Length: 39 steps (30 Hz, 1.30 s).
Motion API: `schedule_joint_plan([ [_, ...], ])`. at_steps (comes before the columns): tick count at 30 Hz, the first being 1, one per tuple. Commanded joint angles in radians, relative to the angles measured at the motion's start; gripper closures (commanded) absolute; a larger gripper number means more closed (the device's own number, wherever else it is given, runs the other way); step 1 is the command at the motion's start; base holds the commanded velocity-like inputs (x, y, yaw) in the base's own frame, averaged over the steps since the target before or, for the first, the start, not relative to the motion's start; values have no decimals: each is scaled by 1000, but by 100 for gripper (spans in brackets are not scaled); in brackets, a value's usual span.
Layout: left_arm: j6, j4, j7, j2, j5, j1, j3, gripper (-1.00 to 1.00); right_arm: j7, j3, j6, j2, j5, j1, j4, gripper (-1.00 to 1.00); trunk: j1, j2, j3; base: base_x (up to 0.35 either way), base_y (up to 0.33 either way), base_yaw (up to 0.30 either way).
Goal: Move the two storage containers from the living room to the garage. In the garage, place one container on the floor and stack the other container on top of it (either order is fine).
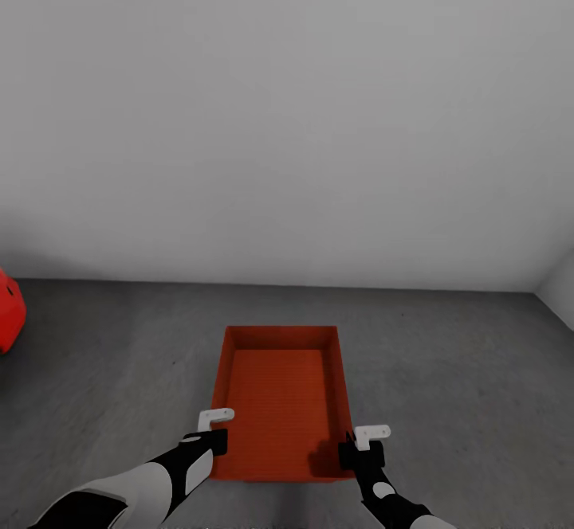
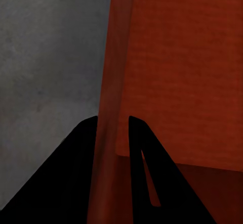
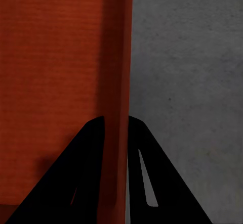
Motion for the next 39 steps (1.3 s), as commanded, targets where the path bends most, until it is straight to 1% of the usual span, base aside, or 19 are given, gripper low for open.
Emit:
schedule_joint_plan([
  [1,1,-1,-2,-1,4,-1,4,100,-14,6,-4,0,-11,-1,2,100,0,-1,-3,0,0,0],
  [39,1,-1,-2,-1,4,-1,4,100,-14,6,-4,0,-10,-1,2,100,0,-1,-63,0,0,0],
])
